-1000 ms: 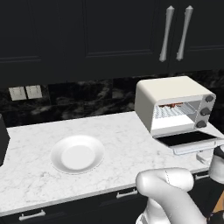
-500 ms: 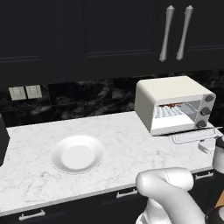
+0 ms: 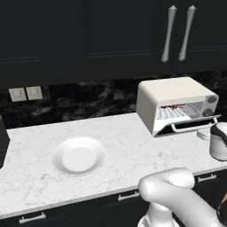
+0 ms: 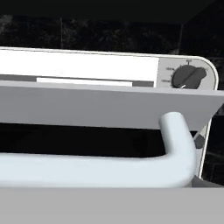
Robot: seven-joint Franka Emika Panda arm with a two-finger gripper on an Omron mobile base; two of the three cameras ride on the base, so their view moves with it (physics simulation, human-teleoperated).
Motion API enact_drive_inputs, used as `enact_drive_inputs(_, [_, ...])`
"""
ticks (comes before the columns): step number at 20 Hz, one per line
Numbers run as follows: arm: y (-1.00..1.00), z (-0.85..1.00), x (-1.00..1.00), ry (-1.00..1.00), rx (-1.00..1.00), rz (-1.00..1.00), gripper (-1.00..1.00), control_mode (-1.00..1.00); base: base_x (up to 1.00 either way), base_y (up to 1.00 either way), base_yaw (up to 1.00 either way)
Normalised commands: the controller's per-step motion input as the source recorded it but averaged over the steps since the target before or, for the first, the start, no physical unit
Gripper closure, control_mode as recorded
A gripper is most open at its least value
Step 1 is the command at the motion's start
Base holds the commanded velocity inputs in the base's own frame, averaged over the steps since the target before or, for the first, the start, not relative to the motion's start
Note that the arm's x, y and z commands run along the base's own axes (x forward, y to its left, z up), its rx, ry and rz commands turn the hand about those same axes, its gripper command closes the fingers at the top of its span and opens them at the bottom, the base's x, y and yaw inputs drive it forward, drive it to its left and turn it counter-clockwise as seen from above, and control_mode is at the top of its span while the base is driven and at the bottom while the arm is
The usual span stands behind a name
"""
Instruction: Pick up the kebab skewer and baguette bread, and place them inside the toaster oven. Close the toaster oven door and start by setting the timer.
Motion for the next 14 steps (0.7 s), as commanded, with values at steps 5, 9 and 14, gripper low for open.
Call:
enact_drive_inputs(5, [0.3,0.15,0.7,0.0,0.0,-0.01,-1.0,-1.0,0.0,0.0,0.0])
enact_drive_inputs(9, [0.31,0.08,0.66,0.0,0.0,-0.01,-1.0,-1.0,0.0,0.0,0.0])
enact_drive_inputs(14, [0.17,0.0,0.56,0.0,0.0,0.0,-1.0,-1.0,0.0,0.0,0.0])
